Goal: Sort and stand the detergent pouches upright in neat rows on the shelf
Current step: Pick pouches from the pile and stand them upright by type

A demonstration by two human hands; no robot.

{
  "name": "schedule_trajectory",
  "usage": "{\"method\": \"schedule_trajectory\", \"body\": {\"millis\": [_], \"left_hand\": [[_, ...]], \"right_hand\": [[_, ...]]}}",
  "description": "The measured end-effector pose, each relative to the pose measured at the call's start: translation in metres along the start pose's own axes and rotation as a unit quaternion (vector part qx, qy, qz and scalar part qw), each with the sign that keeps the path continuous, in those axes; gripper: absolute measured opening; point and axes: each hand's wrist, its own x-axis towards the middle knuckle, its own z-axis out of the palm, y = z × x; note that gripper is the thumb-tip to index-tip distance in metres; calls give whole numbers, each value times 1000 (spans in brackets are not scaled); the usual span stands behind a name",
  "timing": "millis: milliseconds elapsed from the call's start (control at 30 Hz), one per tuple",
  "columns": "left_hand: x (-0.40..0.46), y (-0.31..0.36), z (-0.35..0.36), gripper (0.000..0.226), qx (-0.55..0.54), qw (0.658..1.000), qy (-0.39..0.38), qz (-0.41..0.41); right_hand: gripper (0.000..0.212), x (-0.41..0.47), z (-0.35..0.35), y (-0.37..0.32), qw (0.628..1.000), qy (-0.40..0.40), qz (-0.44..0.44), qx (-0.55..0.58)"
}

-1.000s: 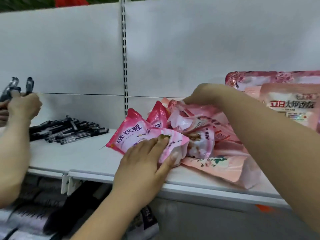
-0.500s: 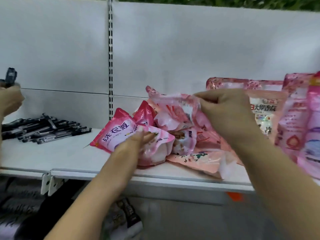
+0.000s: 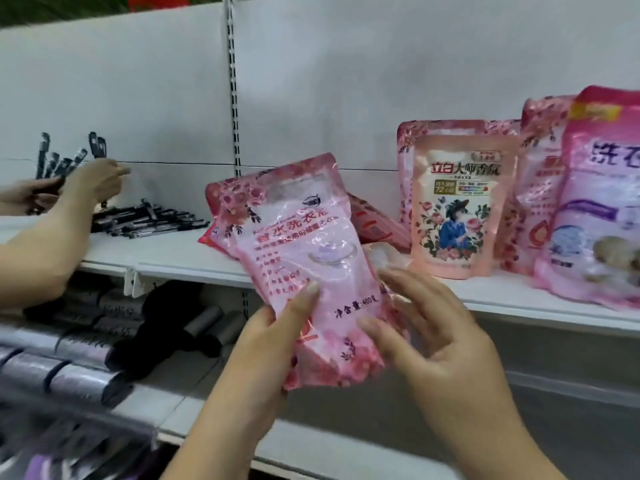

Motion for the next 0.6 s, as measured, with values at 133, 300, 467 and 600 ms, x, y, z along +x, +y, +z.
{"method": "schedule_trajectory", "body": {"millis": [133, 300, 467, 600], "left_hand": [[-29, -2, 14, 47, 83, 995, -13, 56], [-22, 0, 53, 61, 84, 981, -110, 139], [13, 20, 110, 46, 120, 965, -175, 152], [56, 19, 137, 21, 141, 958, -207, 141]], "right_hand": [[51, -8, -36, -17, 975, -78, 146, 149], [18, -10, -77, -40, 956, -51, 147, 250], [13, 31, -115, -38, 963, 62, 83, 250], [10, 69, -125, -15, 976, 118, 58, 175]]}}
